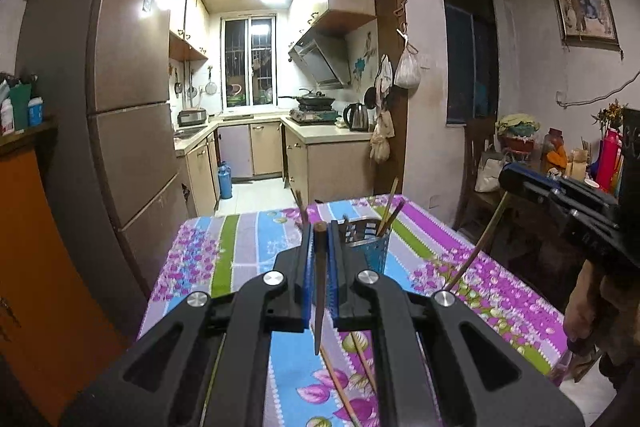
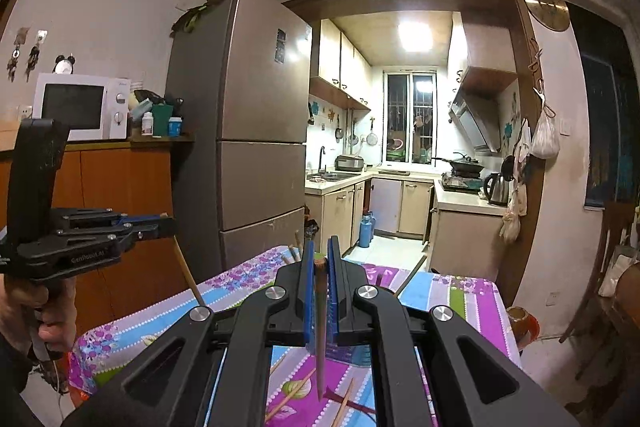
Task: Organize utensils
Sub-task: 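Lift both chopsticks and carry them above the blue utensil holder, then lower the chopsticks into the holder and open both tools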
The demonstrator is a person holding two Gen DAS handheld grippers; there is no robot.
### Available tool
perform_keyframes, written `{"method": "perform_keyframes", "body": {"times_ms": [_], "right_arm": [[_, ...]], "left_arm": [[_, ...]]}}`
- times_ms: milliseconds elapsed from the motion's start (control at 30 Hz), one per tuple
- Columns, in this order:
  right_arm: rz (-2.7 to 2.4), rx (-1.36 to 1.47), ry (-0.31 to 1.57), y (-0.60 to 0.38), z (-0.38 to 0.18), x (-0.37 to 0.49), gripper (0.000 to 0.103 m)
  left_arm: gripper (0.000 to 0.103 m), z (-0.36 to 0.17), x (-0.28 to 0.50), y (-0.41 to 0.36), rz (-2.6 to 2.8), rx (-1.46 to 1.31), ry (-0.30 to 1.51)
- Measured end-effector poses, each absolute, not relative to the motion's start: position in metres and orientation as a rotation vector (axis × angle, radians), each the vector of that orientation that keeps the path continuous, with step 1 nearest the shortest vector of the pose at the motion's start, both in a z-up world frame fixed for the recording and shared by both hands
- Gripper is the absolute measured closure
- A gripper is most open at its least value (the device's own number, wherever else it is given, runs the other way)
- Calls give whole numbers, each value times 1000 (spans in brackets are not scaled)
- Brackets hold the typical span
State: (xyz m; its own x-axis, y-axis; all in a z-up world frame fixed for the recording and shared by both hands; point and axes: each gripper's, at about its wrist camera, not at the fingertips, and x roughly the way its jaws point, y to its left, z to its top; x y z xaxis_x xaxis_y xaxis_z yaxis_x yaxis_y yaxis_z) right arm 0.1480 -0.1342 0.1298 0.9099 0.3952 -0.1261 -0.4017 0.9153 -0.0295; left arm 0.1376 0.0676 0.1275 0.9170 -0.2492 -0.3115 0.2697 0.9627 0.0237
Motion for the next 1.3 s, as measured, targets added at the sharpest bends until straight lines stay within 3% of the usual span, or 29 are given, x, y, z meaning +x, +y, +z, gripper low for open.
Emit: {"method": "perform_keyframes", "body": {"times_ms": [433, 733, 967, 1300], "right_arm": [[407, 1, 75, -160, 219, 196, 95], [373, 6, 55, -163, 273, 256, 95], [356, 10, 109, -164, 262, 311, 95], [369, 26, 207, -160, 204, 370, 96]], "left_arm": [[98, 215, 179, 41, -271, 31, 217], [98, 234, 227, 18, -234, 16, 217], [98, 226, 262, 10, -225, 12, 250], [98, 186, 309, 7, -213, 12, 321]]}}
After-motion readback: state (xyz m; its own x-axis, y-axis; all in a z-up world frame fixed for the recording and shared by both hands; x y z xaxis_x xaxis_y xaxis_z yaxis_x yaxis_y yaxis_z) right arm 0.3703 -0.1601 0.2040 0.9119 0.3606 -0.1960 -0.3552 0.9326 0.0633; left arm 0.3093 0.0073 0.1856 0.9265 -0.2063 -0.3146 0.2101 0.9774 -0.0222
